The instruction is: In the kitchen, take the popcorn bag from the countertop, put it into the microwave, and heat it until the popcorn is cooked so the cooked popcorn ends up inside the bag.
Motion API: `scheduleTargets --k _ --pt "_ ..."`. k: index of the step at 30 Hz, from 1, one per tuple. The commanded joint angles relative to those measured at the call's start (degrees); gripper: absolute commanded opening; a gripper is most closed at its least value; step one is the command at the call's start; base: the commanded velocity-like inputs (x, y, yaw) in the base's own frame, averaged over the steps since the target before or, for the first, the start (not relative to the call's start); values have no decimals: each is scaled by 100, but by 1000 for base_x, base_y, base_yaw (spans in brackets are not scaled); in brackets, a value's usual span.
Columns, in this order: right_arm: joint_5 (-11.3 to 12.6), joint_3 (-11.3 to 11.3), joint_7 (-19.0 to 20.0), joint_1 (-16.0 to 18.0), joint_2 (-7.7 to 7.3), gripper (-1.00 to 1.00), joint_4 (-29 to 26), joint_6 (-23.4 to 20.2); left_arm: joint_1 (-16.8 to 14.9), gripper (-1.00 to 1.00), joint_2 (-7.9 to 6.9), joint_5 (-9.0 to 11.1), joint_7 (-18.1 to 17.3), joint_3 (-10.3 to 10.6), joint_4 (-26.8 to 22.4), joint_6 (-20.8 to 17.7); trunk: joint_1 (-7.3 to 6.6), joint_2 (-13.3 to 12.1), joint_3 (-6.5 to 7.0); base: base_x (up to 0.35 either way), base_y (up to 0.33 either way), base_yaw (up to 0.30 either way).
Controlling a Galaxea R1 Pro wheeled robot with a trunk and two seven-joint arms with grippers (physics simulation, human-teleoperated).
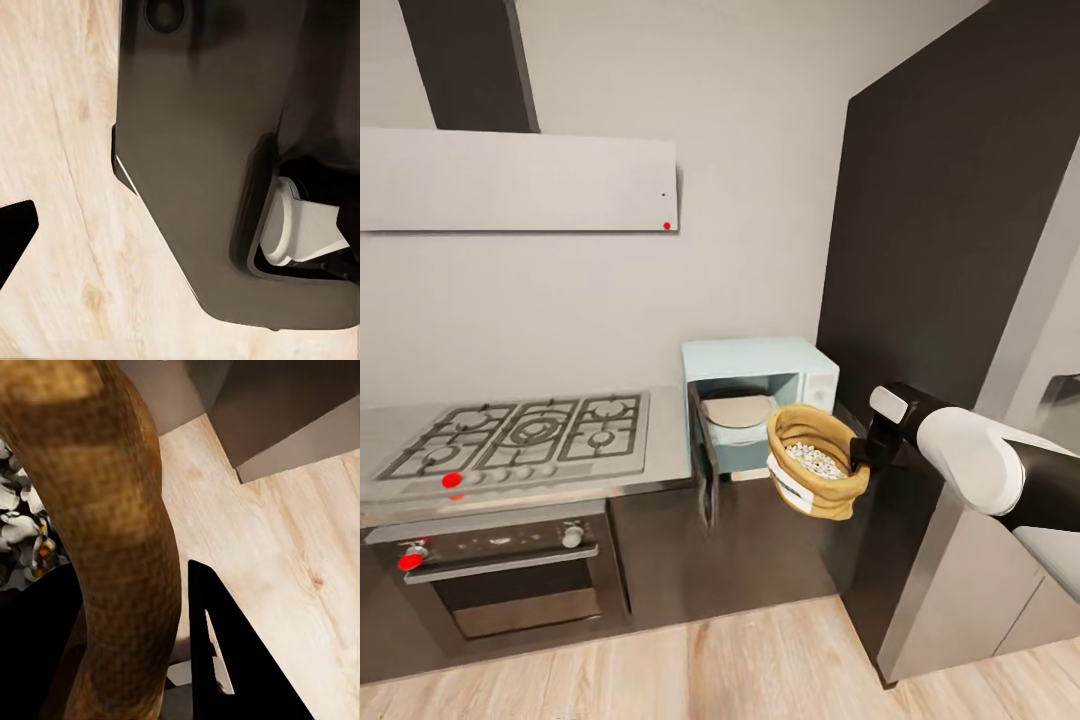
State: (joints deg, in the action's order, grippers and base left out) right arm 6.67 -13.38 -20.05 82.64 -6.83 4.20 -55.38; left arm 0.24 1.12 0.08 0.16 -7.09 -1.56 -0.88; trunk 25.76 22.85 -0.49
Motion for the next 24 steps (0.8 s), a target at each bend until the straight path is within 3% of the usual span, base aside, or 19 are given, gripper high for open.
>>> scheduleTargets --k 1,13,24 --pt "63 -18 -60 6 -3 -100 11 12 3 100 2 1 2 -38 -11 -9 3 7 -5 74 -124 251" --pt "63 -19 -60 6 -3 -100 11 10 3 100 2 1 2 -38 -11 -10 3 7 -5 124 -230 251" --pt "63 -23 -60 6 -3 -100 11 10 3 100 2 1 2 -38 -11 -13 3 7 -5 4 -59 248"
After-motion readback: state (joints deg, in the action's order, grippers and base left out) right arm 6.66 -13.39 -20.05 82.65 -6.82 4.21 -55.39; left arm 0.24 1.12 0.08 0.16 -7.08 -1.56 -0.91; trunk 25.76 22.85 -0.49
